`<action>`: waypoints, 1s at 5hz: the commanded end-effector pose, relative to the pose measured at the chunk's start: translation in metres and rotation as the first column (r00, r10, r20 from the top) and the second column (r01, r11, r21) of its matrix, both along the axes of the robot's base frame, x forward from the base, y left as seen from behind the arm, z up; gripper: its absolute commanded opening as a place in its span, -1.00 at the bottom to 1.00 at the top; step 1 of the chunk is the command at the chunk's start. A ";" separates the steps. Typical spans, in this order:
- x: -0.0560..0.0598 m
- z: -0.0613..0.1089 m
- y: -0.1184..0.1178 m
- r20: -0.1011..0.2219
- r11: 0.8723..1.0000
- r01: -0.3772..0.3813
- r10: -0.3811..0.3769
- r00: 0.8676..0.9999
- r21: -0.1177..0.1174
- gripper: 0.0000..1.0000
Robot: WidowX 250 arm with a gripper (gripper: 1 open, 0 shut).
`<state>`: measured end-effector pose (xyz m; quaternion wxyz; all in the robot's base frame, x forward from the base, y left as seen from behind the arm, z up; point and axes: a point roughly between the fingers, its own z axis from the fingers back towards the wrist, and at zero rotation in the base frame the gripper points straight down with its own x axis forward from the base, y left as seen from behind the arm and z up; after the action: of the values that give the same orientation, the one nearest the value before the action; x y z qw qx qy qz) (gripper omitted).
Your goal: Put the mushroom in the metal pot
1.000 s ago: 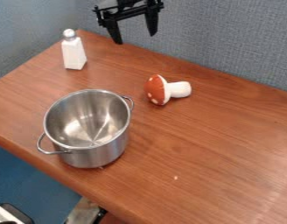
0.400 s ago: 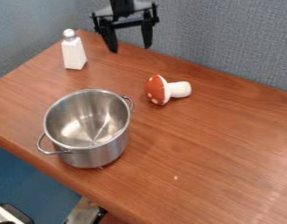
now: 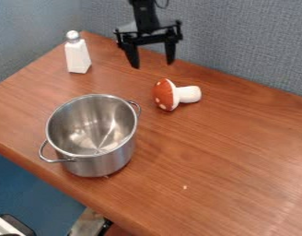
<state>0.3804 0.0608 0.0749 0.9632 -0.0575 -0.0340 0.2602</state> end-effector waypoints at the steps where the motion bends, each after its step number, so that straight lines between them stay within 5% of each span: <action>1: -0.004 0.009 -0.007 0.014 0.999 0.016 -0.017 1.000 0.037 1.00; 2: -0.002 -0.004 -0.013 -0.004 0.993 0.102 -0.102 0.995 0.051 -1.00; 3: 0.000 -0.016 -0.017 -0.016 0.981 0.181 -0.181 0.983 0.065 -1.00; 4: -0.003 0.010 -0.024 0.037 0.984 0.176 -0.177 0.983 0.044 1.00; 5: -0.002 0.021 -0.035 0.062 0.982 0.187 -0.189 0.980 0.032 -1.00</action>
<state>0.3752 0.0269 0.0643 0.9838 -0.0513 -0.0220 0.1702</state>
